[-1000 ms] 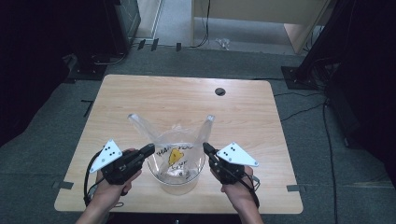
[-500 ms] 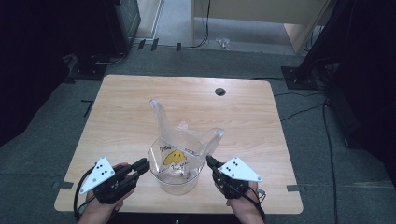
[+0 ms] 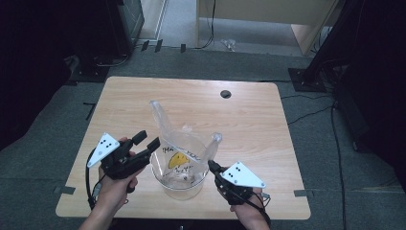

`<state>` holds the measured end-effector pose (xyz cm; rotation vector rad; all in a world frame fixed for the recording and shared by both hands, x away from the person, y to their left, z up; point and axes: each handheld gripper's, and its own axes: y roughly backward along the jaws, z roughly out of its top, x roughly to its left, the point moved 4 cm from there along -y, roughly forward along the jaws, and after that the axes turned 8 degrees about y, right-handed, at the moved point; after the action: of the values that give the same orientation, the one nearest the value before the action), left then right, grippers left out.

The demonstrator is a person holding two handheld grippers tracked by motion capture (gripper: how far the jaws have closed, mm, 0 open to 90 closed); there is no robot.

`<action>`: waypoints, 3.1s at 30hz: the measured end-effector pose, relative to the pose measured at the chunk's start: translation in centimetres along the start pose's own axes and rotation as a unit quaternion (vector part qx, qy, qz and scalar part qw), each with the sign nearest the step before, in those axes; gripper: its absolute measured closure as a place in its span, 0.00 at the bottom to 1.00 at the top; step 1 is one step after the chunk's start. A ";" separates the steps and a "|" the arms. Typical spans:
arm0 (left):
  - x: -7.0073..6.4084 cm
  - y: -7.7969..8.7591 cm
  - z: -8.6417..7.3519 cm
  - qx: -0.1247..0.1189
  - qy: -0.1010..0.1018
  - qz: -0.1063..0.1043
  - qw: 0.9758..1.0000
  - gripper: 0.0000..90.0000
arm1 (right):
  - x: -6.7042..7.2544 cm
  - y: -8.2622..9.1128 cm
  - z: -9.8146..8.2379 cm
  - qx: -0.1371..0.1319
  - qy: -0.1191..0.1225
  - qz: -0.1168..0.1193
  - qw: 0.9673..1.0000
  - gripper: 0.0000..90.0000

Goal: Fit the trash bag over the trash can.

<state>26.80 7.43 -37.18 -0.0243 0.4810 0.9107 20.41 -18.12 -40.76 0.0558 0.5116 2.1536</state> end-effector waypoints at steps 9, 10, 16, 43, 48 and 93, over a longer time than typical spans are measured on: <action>-0.3 -3.6 0.2 0.032 0.010 0.039 0.999 0.40 | 0.1 0.1 0.0 0.000 0.009 0.000 1.000 1.00; -0.1 -3.8 0.1 0.037 0.011 0.044 0.998 0.41 | 0.1 0.1 0.0 0.000 0.013 -0.001 1.000 1.00; 0.5 -3.0 -0.6 0.062 0.008 0.037 0.997 0.48 | -0.1 0.1 -0.3 0.005 0.013 -0.009 1.000 1.00; 1.8 3.0 -3.8 0.102 0.023 -0.049 0.993 0.87 | 0.3 0.8 -1.1 0.015 0.022 -0.015 1.000 1.00; 1.8 4.6 -5.1 0.120 0.030 -0.065 0.990 0.95 | 0.7 1.1 -1.4 0.024 0.024 -0.016 0.999 1.00; 5.2 4.9 -8.9 0.162 0.081 -0.079 0.980 0.98 | 2.0 -2.1 -3.5 0.085 0.033 0.007 0.996 1.00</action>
<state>22.26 12.47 -46.41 0.1600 0.7644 0.6685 20.02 -16.63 -45.08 0.0821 0.7337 2.1278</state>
